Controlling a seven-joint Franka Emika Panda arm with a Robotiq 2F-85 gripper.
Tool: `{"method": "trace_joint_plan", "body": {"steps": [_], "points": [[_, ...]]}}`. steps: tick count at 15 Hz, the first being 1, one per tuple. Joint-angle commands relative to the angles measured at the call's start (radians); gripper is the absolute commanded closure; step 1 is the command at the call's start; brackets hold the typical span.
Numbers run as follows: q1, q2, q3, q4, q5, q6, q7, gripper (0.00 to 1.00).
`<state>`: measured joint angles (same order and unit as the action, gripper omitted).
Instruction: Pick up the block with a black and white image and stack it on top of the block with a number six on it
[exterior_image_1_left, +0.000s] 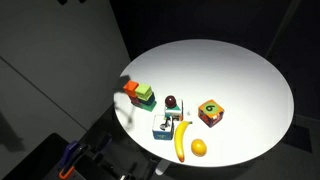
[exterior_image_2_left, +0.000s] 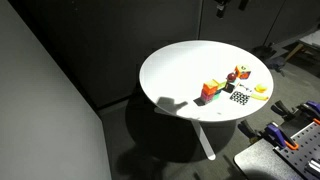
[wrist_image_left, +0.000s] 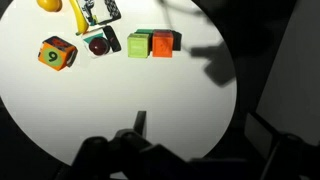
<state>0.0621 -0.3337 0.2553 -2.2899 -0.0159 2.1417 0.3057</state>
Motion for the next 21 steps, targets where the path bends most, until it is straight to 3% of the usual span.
{"method": "trace_joint_plan", "body": {"steps": [1, 10, 21], "points": [[0.019, 0.002, -0.017, 0.002, -0.007, -0.003, 0.005, 0.00], [0.019, 0.002, -0.017, 0.002, -0.007, -0.003, 0.005, 0.00], [0.009, 0.047, -0.093, 0.016, 0.032, 0.078, -0.027, 0.00]]}}
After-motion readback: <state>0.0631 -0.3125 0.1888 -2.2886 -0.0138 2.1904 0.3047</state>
